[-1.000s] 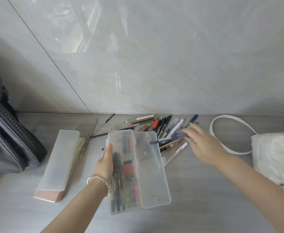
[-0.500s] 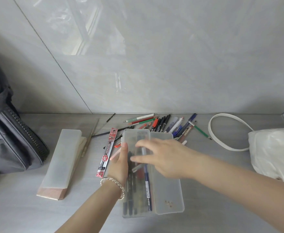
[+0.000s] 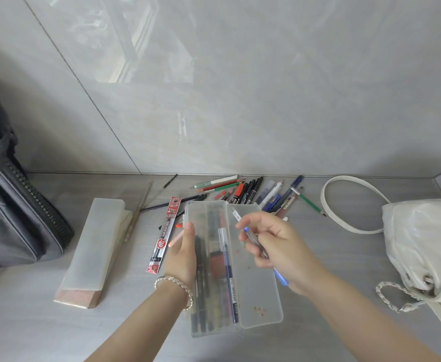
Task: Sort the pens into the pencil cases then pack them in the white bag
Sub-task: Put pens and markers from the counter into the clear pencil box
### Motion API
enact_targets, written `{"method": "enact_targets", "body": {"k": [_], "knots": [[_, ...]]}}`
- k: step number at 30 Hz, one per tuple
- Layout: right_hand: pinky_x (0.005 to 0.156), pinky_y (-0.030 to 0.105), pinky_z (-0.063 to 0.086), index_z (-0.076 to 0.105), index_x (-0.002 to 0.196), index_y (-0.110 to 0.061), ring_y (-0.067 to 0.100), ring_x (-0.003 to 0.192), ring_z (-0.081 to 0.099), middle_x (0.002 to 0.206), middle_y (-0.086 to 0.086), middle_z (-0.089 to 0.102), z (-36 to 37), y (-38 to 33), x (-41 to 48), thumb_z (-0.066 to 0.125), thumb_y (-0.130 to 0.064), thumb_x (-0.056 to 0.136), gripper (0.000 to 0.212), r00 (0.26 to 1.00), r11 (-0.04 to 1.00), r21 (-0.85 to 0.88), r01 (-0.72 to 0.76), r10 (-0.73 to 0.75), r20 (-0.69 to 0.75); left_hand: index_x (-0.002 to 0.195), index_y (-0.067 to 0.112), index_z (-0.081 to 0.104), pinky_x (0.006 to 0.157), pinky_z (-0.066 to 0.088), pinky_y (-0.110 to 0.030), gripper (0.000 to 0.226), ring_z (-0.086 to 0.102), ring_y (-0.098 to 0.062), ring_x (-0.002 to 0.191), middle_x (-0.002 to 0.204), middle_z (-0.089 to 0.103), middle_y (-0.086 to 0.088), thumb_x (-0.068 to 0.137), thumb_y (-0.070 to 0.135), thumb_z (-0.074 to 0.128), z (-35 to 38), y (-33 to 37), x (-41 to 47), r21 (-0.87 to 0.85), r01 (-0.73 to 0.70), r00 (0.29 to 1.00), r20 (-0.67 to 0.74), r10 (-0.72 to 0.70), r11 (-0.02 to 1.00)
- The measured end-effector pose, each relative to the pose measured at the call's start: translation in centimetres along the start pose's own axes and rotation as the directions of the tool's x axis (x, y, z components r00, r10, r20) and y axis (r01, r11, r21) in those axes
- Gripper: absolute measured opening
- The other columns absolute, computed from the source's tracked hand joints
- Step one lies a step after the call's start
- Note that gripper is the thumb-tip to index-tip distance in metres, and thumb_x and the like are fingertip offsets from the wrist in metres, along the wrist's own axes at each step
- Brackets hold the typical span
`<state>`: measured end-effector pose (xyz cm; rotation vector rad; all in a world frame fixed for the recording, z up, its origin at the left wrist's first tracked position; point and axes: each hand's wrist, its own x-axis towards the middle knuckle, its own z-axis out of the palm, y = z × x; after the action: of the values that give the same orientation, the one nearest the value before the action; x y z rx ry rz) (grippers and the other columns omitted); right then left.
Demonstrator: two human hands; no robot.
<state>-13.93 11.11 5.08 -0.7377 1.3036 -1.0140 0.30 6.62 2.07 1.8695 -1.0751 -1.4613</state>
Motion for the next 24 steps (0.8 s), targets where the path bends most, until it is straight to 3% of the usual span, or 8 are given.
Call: {"method": "enact_targets", "body": {"k": [4,7,8,10,13,16,21,24], "knots": [[0.057,0.019,0.052,0.068,0.091,-0.014,0.010,0.061,0.060,0.072,0.004,0.058,0.3,0.5,-0.2,0.035,0.025,0.083,0.052,1.000,0.991,0.134,0.012,-0.011,-0.009,0.132,0.020,0.046,0.090,0.023,-0.020,0.045,0.040,-0.018,0.126,0.113,0.043,0.008,0.098,0.042,0.028,-0.1,0.3,-0.1,-0.011,0.003,1.000,0.027,-0.003,1.000],[0.082,0.033,0.056,0.066,0.093,-0.019,0.016,0.074,0.065,0.068,-0.005,0.063,0.0,0.1,-0.4,0.061,0.000,0.082,0.022,1.000,0.996,0.094,0.012,-0.011,-0.009,0.089,0.030,0.048,0.079,0.019,-0.014,0.026,0.035,-0.009,0.102,0.093,0.045,0.013,0.098,0.043,0.027,-0.3,0.7,-0.2,0.004,0.014,0.998,0.067,-0.015,1.000],[0.077,0.032,0.056,0.066,0.089,-0.022,0.013,0.068,0.062,0.064,-0.007,0.062,0.1,-0.1,-0.6,0.060,-0.018,0.083,0.010,1.000,1.000,0.026,0.001,-0.001,-0.007,0.084,0.030,0.044,0.080,0.018,-0.015,0.026,0.033,-0.008,0.100,0.089,0.045,0.014,0.098,0.043,0.027,-0.3,0.7,-0.2,0.009,0.016,0.996,0.083,-0.017,1.000],[0.064,0.022,0.048,0.068,0.075,-0.029,0.009,0.054,0.051,0.061,-0.002,0.057,0.4,-0.3,-0.9,0.046,-0.041,0.085,0.027,1.000,0.977,-0.213,0.005,-0.007,-0.009,0.082,0.027,0.044,0.083,0.026,-0.019,0.029,0.036,-0.010,0.095,0.081,0.044,0.013,0.097,0.045,0.027,-0.1,0.3,0.1,0.010,0.020,0.997,0.080,-0.021,1.000],[0.057,0.017,0.044,0.061,0.069,-0.032,0.001,0.042,0.046,0.059,-0.005,0.053,1.8,0.3,-1.3,0.042,-0.031,0.095,0.032,0.999,0.876,-0.481,0.031,-0.017,0.033,0.063,0.026,0.037,0.060,0.029,-0.017,0.040,0.039,-0.008,0.065,0.065,0.035,0.011,0.096,0.046,0.029,0.4,0.2,0.2,0.028,0.021,0.998,0.058,-0.023,0.999],[0.051,0.020,0.045,0.052,0.083,-0.031,0.002,0.039,0.049,0.059,-0.006,0.057,3.6,1.5,-1.3,0.058,-0.028,0.087,0.008,0.999,0.839,-0.543,-0.030,0.032,-0.007,0.061,0.027,0.042,0.061,0.032,-0.021,0.042,0.041,-0.002,0.062,0.065,0.043,0.009,0.096,0.047,0.031,0.9,-0.2,0.2,0.012,0.021,0.999,0.038,-0.022,1.000],[0.081,0.029,0.045,0.031,0.135,-0.028,0.019,0.108,0.053,0.121,0.000,0.048,4.0,2.9,-0.2,0.063,-0.037,0.080,0.064,0.983,0.427,-0.904,0.036,-0.178,-0.045,0.074,0.030,0.058,0.075,0.045,-0.027,0.040,0.058,-0.013,0.081,0.079,0.061,0.008,0.093,0.053,0.032,1.2,-0.5,0.6,-0.075,0.018,0.998,0.064,-0.013,0.997],[0.076,0.030,0.053,0.043,0.125,-0.025,0.022,0.099,0.052,0.110,0.003,0.052,3.6,4.4,0.7,0.069,-0.042,0.065,0.068,0.875,0.192,-0.965,0.176,-0.480,0.064,0.096,0.025,0.061,0.066,0.038,-0.015,0.039,0.056,-0.006,0.083,0.088,0.061,0.009,0.095,0.049,0.029,1.1,0.0,0.1,-0.085,-0.008,0.997,0.074,0.015,0.996]]}}
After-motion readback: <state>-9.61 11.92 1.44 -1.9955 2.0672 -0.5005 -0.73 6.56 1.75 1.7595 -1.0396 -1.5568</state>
